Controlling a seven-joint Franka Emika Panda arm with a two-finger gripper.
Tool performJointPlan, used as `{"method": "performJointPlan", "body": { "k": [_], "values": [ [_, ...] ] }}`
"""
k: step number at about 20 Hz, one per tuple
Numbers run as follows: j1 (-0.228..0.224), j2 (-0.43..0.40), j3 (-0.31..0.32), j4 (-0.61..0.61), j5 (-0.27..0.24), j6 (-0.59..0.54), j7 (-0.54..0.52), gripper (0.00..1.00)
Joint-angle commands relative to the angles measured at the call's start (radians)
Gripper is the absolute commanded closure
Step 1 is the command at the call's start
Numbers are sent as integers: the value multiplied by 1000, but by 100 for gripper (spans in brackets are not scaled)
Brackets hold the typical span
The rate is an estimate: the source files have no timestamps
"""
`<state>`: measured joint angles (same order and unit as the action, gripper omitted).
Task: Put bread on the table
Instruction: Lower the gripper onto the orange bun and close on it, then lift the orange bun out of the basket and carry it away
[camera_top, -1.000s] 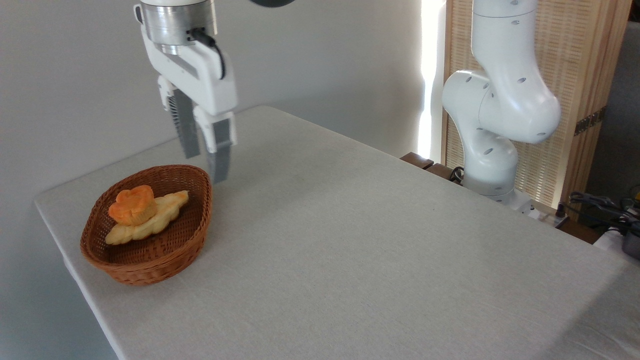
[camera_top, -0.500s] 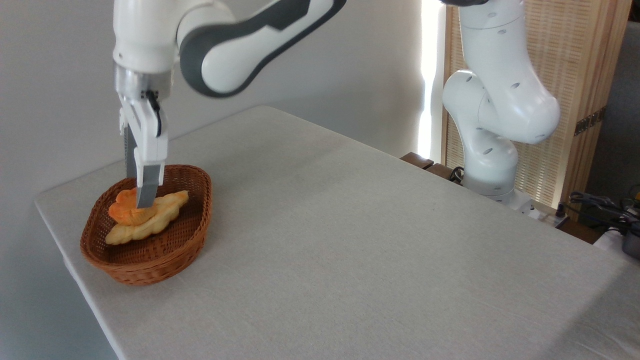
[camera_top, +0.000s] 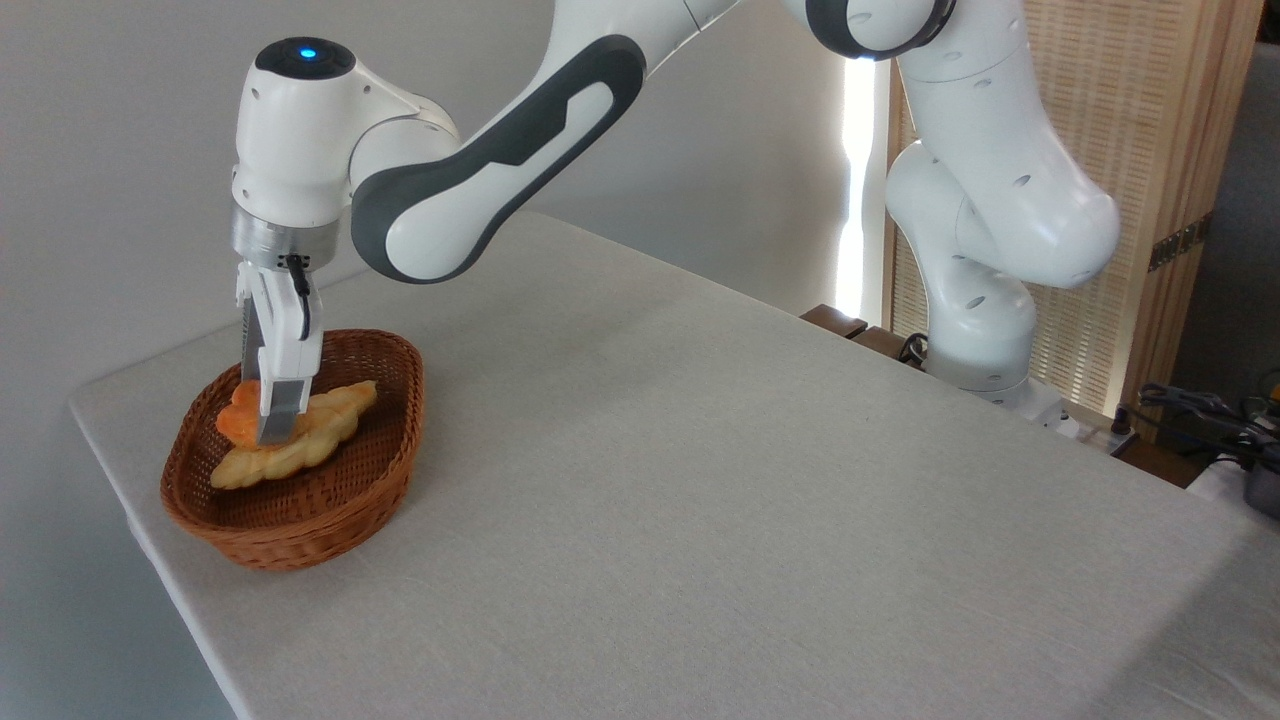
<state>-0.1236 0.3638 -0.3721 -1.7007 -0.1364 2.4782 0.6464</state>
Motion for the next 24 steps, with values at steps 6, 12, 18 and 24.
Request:
{"method": "performJointPlan", "body": {
  "k": [6, 12, 18, 24],
  "values": [
    [6, -5, -4, -11, -14, 13, 15, 87],
    [6, -14, -4, -11, -12, -10, 9, 86],
    [22, -150, 57, -1, -35, -384, 9, 86],
    [27, -261, 195, -4, -204, -577, 88, 87]
  ]
}}
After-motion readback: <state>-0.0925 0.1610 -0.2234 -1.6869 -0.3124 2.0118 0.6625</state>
